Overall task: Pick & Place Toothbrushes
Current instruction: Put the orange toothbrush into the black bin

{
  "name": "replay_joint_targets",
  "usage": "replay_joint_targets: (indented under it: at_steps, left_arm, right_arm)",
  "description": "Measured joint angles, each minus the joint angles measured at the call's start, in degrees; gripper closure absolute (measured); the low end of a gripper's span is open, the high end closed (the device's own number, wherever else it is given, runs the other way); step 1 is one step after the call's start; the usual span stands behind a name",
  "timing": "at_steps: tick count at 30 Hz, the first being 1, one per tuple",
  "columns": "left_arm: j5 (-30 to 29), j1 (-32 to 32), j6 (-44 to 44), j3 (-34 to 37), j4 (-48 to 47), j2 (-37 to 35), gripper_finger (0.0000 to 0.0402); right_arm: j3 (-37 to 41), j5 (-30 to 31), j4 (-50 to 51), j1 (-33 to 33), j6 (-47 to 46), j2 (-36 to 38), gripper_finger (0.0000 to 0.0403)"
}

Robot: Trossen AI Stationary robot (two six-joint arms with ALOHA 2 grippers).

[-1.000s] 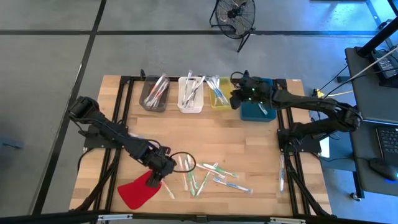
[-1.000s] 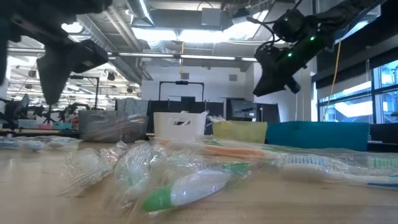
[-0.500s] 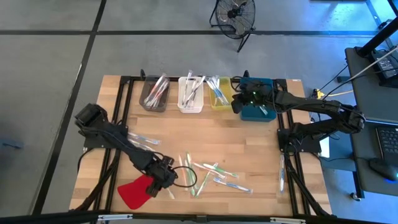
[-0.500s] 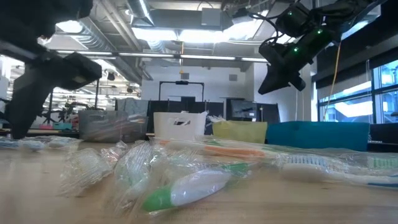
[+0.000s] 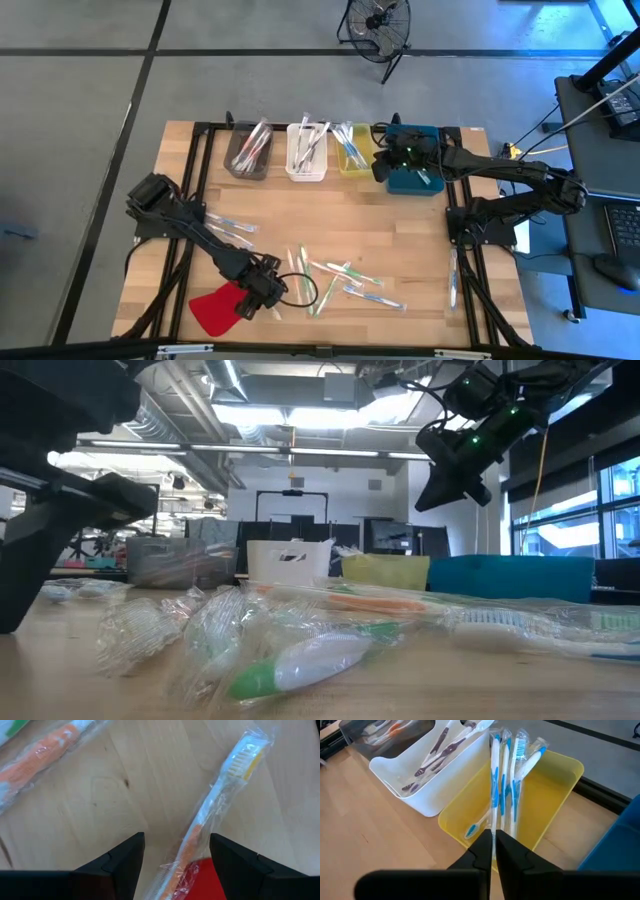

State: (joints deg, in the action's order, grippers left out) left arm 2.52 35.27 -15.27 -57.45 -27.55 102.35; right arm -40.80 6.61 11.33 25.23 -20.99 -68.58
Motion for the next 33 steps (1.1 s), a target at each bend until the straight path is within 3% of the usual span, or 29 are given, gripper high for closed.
replay_joint_targets:
  at_steps: [6,22,28,33]
  left_arm:
    - [-1.0,0.0,0.6,0.0,-0.4,0.2,0.0196]
    - [-5.7,-0.1,3.0,0.1,-2.3,0.3,0.0376]
    - [-7.2,0.0,4.0,0.1,-2.4,0.3,0.0377]
    - [-11.8,-0.2,4.5,0.4,-3.4,-0.8,0.0374]
  right_arm:
    - [0.0,0.0,0.0,0.0,0.0,0.0,0.0367]
    - [0.0,0.0,0.3,0.0,0.7,0.0,0.0381]
    - [0.0,0.0,0.3,0.0,1.4,0.0,0.0392]
    - [0.0,0.0,0.3,-0.6,2.2,0.0,0.0397]
